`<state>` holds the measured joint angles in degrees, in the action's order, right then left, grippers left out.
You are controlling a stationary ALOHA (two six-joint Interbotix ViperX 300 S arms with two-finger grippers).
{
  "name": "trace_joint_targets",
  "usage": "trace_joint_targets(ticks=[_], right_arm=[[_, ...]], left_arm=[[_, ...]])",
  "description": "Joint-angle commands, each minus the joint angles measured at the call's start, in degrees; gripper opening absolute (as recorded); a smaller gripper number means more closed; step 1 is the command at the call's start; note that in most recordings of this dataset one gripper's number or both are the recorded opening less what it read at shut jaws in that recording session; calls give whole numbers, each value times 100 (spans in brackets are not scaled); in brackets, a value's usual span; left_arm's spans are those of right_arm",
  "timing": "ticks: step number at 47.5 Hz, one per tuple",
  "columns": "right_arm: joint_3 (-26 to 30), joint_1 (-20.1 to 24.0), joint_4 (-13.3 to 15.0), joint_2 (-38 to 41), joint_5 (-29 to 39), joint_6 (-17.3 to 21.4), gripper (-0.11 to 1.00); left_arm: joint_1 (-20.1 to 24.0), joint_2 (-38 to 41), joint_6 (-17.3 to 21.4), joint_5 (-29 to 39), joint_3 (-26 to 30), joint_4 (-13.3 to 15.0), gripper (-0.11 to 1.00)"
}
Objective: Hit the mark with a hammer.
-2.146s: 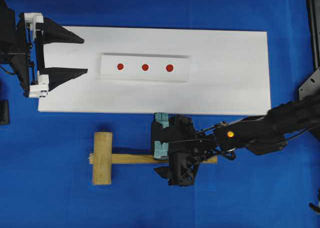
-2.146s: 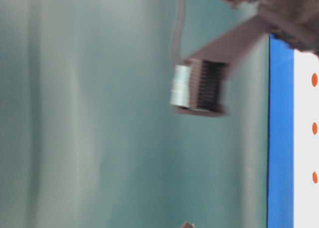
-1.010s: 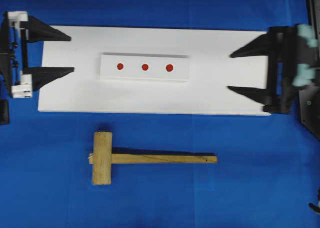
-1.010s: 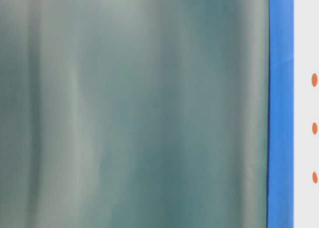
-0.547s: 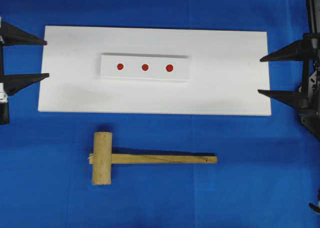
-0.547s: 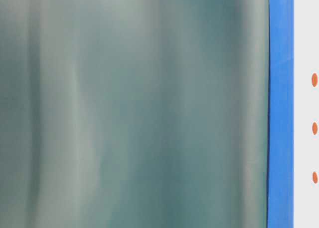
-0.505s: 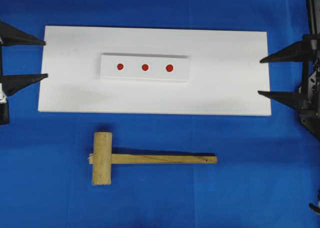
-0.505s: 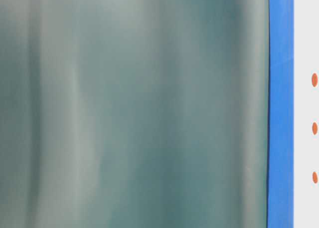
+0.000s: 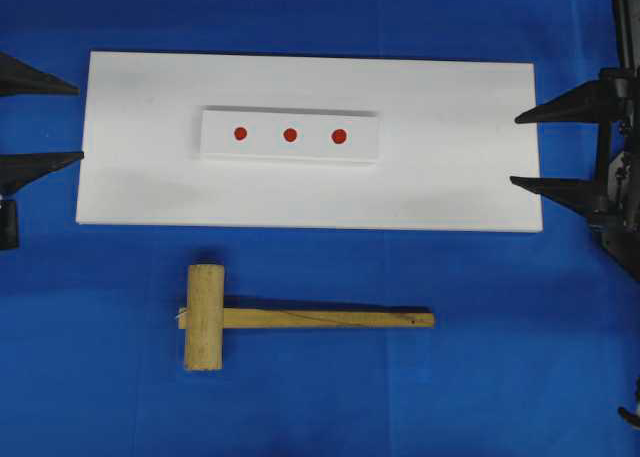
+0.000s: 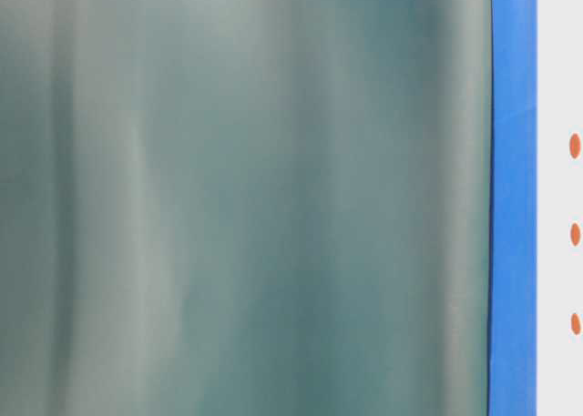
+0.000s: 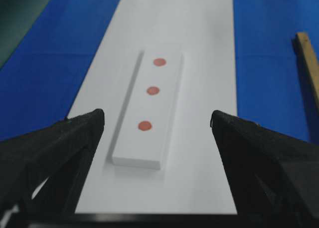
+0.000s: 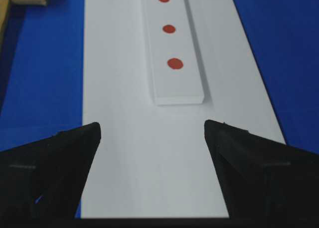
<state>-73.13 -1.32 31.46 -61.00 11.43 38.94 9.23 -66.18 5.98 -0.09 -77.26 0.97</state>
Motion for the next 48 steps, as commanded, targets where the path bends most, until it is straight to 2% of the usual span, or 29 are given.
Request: trace_joint_targets(ticks=[1,48], right_arm=[[62,-18,-9,53,-44,9,81],[62,-105,-18,53,-44,9,81]], left_arm=[[-9,35,18,-26,62,-18,86],[0,26,-9,9,62,-9,86]])
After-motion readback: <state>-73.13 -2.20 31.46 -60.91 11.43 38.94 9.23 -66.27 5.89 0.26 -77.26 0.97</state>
